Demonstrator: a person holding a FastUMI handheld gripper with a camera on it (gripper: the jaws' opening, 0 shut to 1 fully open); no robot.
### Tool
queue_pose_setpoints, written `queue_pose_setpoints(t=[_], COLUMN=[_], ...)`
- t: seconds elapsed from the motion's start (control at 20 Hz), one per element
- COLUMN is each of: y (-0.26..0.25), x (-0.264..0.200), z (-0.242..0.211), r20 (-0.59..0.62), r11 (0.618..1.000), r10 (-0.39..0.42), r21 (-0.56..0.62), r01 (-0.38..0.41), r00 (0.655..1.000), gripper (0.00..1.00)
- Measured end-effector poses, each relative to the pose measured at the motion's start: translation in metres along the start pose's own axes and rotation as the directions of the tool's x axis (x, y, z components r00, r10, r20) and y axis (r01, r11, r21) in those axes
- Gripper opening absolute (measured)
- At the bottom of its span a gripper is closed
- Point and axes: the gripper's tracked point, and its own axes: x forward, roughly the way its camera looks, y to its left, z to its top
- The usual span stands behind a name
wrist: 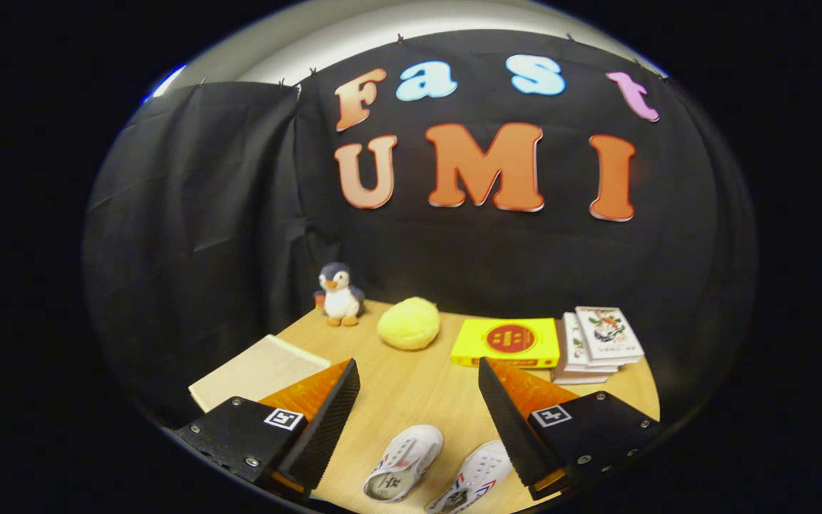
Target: Open the storage box then place both shoes into the box .Put the left shoe in first, then the right shoe, with the right side of both shoes facing outward in a uniform manner.
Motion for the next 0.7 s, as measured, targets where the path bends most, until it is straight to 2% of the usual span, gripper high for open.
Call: queue_pose_setpoints(t=[0.1, 0.25, 0.4, 0.5, 0.7], y=[0.019, 0.053, 0.086, 0.110, 0.147], x=[0.008, 0.016, 0.025, 0.027, 0.046], z=[-0.029, -0.047, -0.064, -0.076, -0.093], r20=[-0.109, -0.181, -0.243, -0.280, -0.306], r11=[0.997, 0.983, 0.955, 0.922, 0.838], r10=[0.062, 0.155, 0.257, 0.336, 0.459], r21=[0.054, 0.130, 0.210, 0.292, 0.460], r01=[-0.056, -0.133, -0.208, -0.254, -0.293], r00=[0.992, 0.971, 0.935, 0.899, 0.834], gripper=[0.99, 0.97, 0.95, 0.94, 0.94])
